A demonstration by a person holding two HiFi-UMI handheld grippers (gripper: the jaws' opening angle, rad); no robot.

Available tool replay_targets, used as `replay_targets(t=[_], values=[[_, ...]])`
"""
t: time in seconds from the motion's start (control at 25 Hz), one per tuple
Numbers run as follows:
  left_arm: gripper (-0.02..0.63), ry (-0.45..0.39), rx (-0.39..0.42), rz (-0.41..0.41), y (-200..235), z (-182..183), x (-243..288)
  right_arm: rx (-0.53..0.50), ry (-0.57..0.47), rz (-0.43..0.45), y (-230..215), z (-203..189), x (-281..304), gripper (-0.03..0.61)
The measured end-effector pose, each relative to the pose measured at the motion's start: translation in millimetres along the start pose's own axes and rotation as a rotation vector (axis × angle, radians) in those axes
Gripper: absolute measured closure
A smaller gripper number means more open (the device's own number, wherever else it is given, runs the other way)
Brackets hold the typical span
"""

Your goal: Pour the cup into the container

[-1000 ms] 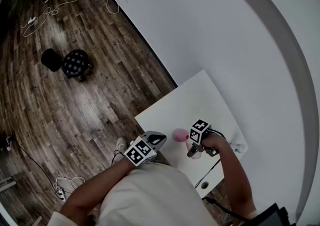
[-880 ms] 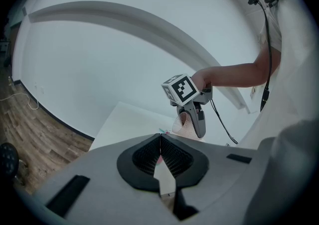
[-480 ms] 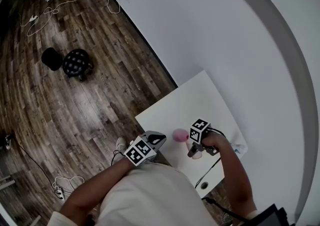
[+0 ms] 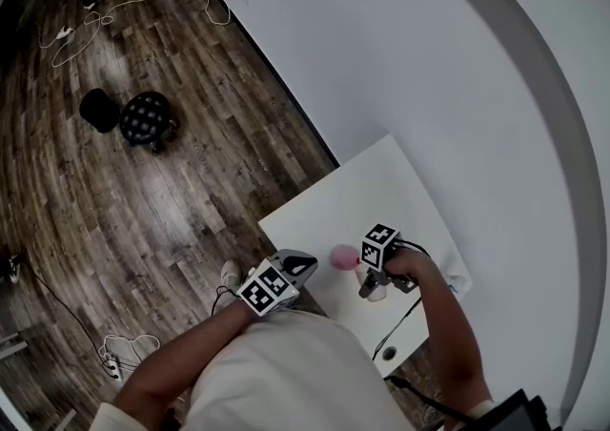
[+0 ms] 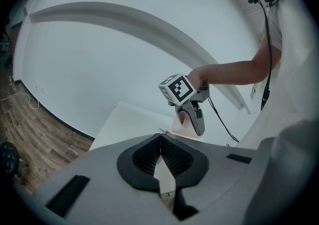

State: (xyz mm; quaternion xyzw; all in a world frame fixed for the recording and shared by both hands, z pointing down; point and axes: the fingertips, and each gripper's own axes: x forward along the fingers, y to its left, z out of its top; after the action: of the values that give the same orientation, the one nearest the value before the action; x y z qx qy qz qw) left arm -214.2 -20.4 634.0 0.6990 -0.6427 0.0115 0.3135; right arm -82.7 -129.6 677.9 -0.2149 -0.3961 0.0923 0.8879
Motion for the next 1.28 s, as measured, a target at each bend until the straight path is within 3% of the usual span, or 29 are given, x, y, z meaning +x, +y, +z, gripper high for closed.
replay_targets(t=[1.28], values=[[0.601,0.007,-0.002,-0.007,-4.8,-6.6,-6.5,-0.033,0.142,-0.05,-6.0,-4.2,-6.1,0.209]])
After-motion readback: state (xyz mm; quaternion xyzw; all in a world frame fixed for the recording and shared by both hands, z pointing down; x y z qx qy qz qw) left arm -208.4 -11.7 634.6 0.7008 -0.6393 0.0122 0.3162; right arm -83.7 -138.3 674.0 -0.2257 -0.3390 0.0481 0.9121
